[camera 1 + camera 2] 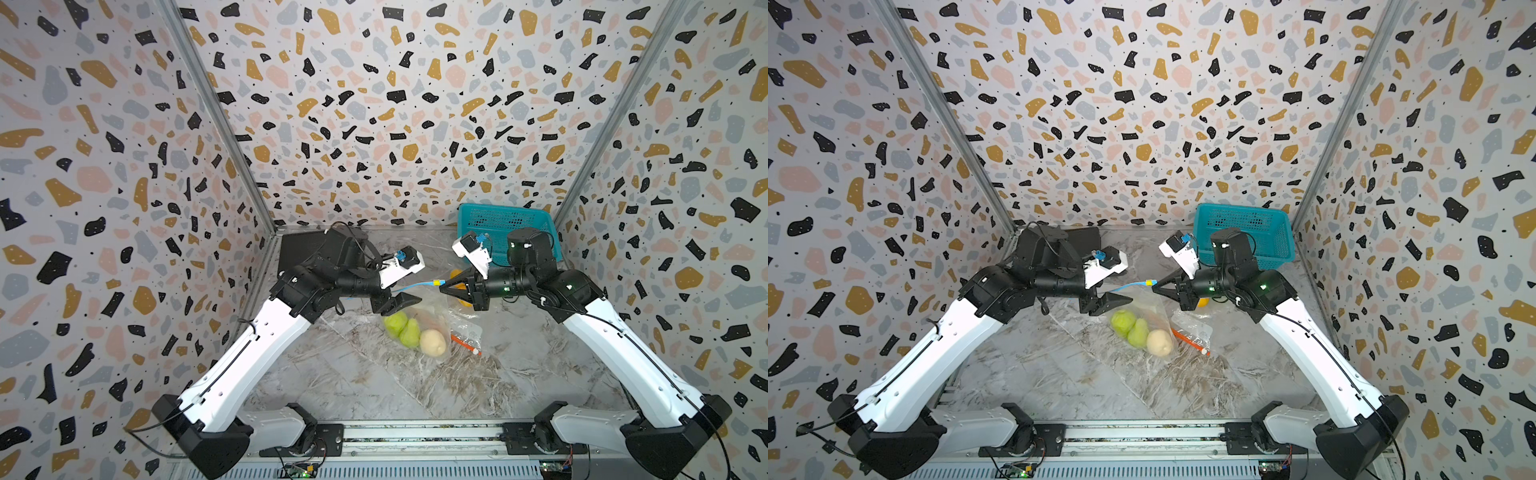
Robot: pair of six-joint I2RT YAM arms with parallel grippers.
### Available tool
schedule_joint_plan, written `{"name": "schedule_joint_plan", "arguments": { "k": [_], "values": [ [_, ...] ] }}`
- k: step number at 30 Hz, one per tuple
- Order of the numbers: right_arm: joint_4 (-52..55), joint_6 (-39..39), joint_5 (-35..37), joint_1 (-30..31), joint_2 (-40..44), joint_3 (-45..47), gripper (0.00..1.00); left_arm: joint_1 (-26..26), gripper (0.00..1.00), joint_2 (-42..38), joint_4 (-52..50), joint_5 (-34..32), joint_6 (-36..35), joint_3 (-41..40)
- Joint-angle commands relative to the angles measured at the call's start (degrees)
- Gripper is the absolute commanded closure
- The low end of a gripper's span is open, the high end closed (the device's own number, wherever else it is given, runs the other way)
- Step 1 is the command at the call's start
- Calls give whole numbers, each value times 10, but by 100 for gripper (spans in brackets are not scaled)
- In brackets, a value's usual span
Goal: Open the zip-top bag and take out the pear
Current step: Pick up the zipper food storage bag at the center of the board, then unzip the zipper at the center of the board.
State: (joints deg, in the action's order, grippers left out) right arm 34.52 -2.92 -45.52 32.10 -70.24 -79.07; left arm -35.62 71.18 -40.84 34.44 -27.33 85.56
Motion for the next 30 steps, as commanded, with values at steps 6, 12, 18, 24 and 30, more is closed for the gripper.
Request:
{"name": "schedule_joint_plan", "arguments": {
  "k": [6,12,18,24,30],
  "values": [
    [19,10,-16,0,8,-27,100,3,28,29,23,124,-12,58],
    [23,11,-19,0,12,-26,100,3,30,71,-22,143,-21,93],
    [21,12,-23,0,15,-21,100,3,39,98,-33,140,-23,103],
    [19,12,-25,0,17,-16,100,3,53,110,-26,139,-20,104],
    [17,12,-23,0,17,-14,100,3,59,117,-21,149,-12,108]
  ]
}}
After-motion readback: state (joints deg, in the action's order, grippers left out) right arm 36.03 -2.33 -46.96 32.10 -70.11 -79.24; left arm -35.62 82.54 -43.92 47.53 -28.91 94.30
